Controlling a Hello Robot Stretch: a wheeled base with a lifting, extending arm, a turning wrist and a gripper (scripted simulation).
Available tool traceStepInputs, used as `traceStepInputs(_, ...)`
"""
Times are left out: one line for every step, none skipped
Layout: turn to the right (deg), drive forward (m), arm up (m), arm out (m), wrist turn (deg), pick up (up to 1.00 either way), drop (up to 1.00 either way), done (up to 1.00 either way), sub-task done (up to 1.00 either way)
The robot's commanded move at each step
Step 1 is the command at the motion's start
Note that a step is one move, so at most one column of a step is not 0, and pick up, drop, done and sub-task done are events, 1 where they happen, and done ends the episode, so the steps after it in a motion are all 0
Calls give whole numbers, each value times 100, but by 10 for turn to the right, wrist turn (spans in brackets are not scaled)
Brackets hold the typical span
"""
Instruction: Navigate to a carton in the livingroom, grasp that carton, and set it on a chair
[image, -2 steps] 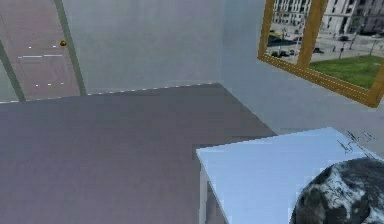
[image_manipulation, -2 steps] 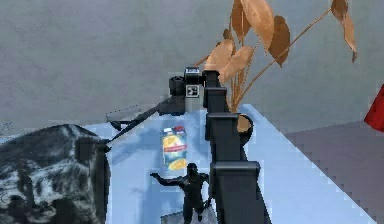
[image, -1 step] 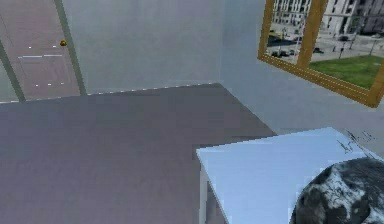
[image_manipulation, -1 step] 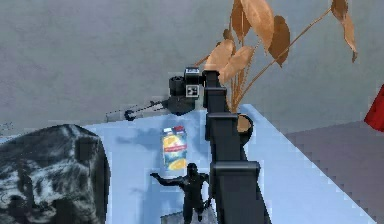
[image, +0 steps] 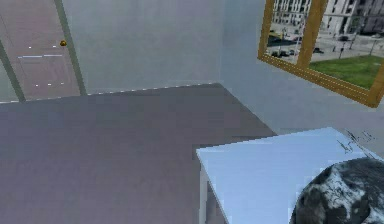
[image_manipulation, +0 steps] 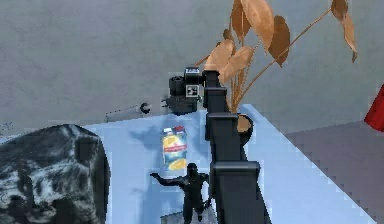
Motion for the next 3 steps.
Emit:
traceStepInputs(0,0,-30,0,0,0,0,0,0)
traceStepInputs(0,0,0,0,0,100,0,0,0)
traceStepInputs(0,0,10,0,0,0,0,0,0)
